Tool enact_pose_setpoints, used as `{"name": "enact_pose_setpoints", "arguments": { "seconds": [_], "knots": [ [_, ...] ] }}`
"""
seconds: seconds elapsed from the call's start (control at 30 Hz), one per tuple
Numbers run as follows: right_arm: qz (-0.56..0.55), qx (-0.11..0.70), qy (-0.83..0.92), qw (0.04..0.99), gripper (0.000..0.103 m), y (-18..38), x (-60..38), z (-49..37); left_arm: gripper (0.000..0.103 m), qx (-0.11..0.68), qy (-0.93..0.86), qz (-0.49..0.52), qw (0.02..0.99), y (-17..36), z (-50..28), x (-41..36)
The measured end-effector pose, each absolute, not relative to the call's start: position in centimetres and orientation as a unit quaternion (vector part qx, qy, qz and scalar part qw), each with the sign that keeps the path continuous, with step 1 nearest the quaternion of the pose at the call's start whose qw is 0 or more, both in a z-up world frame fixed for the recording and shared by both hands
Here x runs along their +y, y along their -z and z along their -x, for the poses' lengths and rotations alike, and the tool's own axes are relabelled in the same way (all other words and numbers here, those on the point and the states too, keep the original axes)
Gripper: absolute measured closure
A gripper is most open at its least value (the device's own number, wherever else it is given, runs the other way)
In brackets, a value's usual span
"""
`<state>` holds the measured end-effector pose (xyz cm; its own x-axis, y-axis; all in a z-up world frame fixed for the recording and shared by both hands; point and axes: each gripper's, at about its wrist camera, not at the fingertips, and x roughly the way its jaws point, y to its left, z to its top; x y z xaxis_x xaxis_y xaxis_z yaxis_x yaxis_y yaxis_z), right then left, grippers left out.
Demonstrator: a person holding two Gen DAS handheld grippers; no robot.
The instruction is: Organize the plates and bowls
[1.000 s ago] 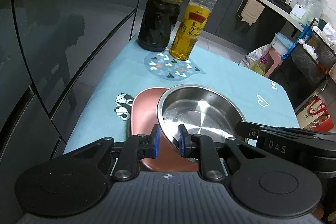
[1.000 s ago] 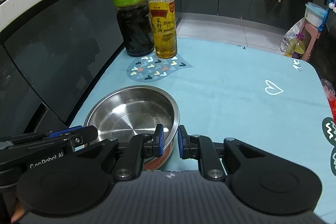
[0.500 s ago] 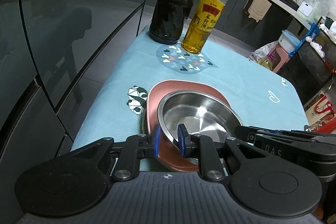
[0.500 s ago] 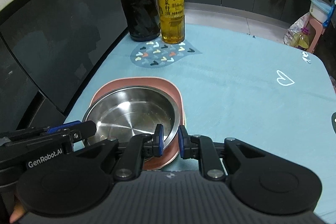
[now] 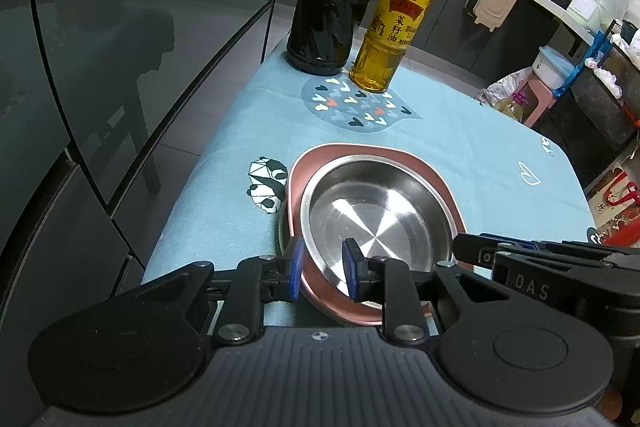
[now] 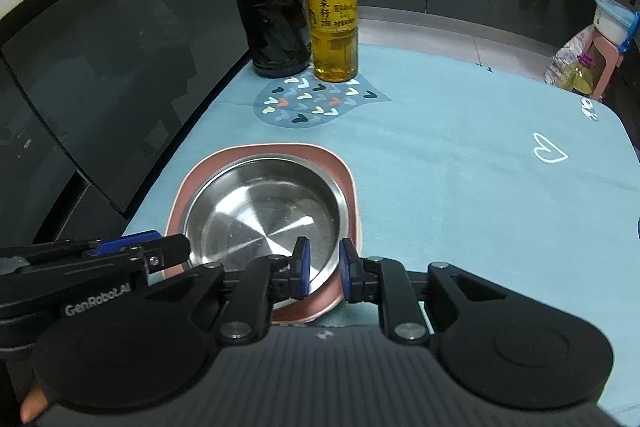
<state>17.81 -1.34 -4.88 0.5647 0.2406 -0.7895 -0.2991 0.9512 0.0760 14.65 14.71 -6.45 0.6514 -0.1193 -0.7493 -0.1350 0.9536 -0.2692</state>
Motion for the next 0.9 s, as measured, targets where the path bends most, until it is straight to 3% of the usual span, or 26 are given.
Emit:
{"name": "enact_pose_setpoints", "arguments": {
  "seconds": [0.27,0.9],
  "knots": [
    [0.020,0.446,-0.149,0.882,0.075,4.8,-2.1,-18.0,0.075,0.410,-0.015,0.157,0.898,5.8,-14.2,15.2],
    [0.012,0.463,-0.150,0.874,0.070,5.4,-2.6,-18.4,0.071,0.421,-0.019,0.145,0.895,6.7,-14.3,15.3]
  ]
}}
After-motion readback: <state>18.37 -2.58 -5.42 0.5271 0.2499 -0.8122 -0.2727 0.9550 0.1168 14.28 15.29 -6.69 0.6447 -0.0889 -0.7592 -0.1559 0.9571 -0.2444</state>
